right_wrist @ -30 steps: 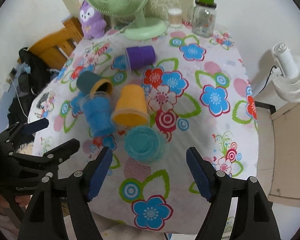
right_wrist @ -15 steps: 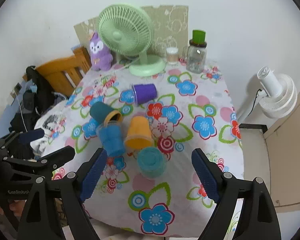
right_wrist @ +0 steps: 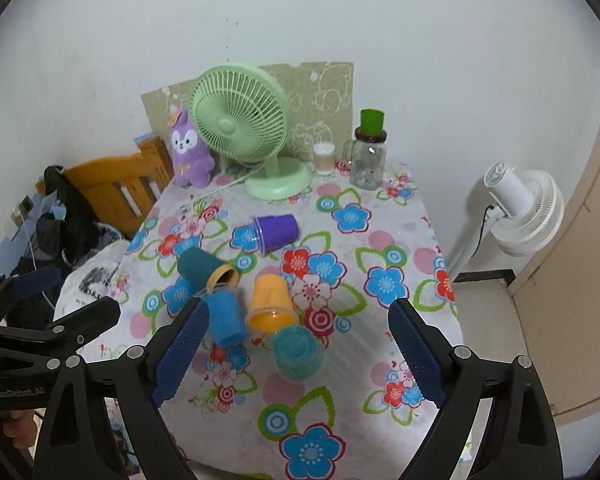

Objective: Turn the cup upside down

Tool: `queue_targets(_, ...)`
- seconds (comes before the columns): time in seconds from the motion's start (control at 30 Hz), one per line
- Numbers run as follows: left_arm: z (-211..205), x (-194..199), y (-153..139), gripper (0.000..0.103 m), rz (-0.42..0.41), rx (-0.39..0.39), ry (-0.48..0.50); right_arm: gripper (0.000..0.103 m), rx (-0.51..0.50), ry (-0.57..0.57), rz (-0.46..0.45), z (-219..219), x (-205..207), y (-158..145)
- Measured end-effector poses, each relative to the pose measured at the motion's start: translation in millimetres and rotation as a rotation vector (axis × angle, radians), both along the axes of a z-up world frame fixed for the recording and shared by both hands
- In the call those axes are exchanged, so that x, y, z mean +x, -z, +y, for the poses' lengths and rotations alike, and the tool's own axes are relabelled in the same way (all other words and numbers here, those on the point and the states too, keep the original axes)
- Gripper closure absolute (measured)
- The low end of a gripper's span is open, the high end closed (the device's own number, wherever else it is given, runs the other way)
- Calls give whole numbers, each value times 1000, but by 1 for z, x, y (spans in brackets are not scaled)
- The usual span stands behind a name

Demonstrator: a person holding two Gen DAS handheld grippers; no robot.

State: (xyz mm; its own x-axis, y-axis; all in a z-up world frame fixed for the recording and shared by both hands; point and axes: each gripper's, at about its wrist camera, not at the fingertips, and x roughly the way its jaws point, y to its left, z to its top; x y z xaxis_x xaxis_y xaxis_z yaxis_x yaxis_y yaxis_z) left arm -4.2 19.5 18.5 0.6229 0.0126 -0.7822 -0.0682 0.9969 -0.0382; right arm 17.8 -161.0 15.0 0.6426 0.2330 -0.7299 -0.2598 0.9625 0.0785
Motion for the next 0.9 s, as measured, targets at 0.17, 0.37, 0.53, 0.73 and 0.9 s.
queue_targets(0.17,-3,-6,-5,0,-3,7,2,10,1,34,-9,-1,-8,-4)
queue_targets(0.37,-5,-13,1,0,7,-6,4,10,-20,45,-7,0,-19,-1)
queue_targets(0.53,-1,-15,3,0,15,-26,-13,10,-26,59,-12,-1,-20,0)
queue_targets(0.73,-2,-15,1,0,5,-30,-20,10,-36,60,-29,0,-19,-1)
queue_targets(0.9,-2,-14,-1,0,4,-31,-31,10,-40,46,-33,2,-18,-1)
